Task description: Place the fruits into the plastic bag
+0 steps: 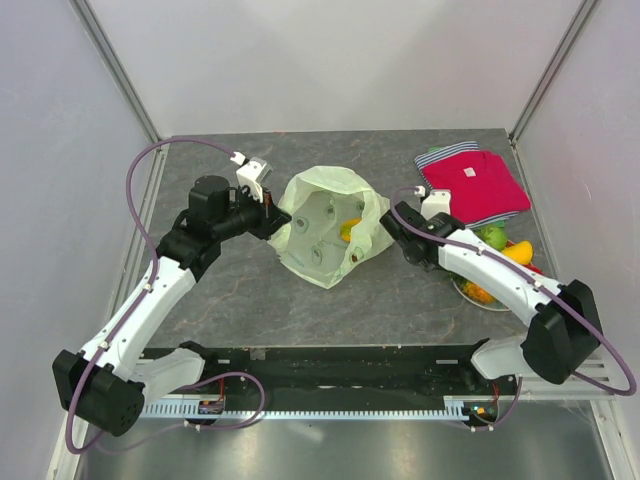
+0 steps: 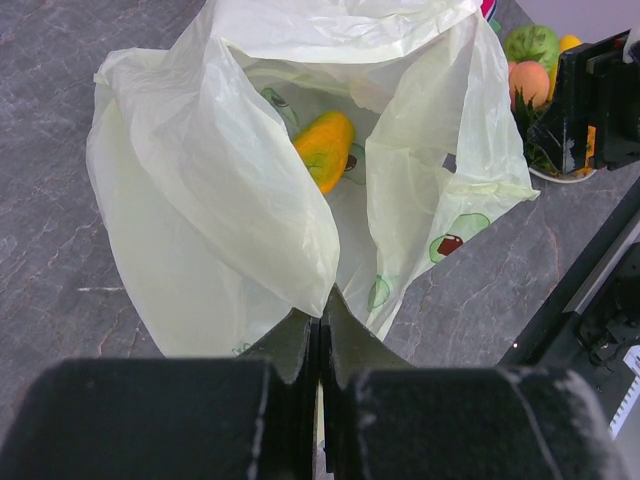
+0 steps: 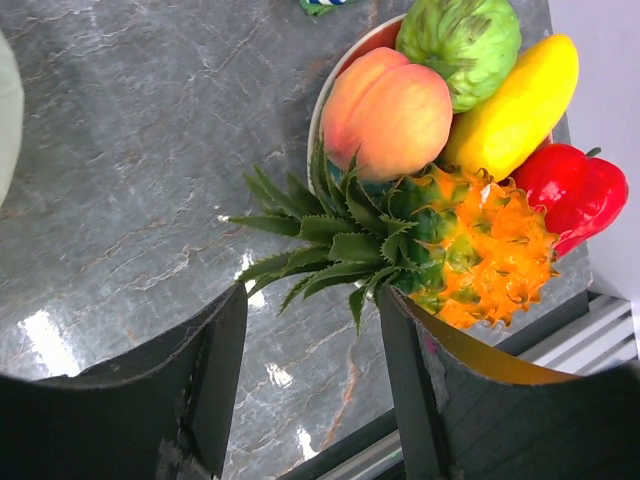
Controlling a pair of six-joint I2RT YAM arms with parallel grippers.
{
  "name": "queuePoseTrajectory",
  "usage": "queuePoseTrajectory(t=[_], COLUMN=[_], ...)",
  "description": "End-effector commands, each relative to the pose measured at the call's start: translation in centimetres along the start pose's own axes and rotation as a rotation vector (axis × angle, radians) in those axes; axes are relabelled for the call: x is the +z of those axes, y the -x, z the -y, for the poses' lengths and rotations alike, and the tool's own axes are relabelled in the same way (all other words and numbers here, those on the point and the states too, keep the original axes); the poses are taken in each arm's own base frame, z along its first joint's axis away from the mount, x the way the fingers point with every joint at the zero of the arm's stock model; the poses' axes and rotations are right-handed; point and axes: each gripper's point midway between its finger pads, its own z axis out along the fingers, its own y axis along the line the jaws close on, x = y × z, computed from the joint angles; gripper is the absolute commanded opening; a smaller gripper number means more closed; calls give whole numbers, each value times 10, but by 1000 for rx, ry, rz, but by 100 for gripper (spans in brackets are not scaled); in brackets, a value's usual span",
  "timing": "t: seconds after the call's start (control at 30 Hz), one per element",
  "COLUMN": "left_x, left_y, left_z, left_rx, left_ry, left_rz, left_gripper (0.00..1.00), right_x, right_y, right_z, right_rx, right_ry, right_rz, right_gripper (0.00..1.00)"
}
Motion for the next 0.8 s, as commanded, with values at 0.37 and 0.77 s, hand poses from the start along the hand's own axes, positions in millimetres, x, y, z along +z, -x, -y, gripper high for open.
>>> queuePoseTrajectory(t=[0.37,0.77], left_x=[-4,-3], left_y=[21,20], left_z=[7,6], left_rx=[14,14], left_ry=[-24,-21], left_rz=[51,47], left_gripper=[2,2], right_x=[28,40], right_y=[8,8], right_z=[-4,-10], right_rx=[-15,-46], right_ry=[-161,-208], right_rz=[86,93], right_gripper=[60,51])
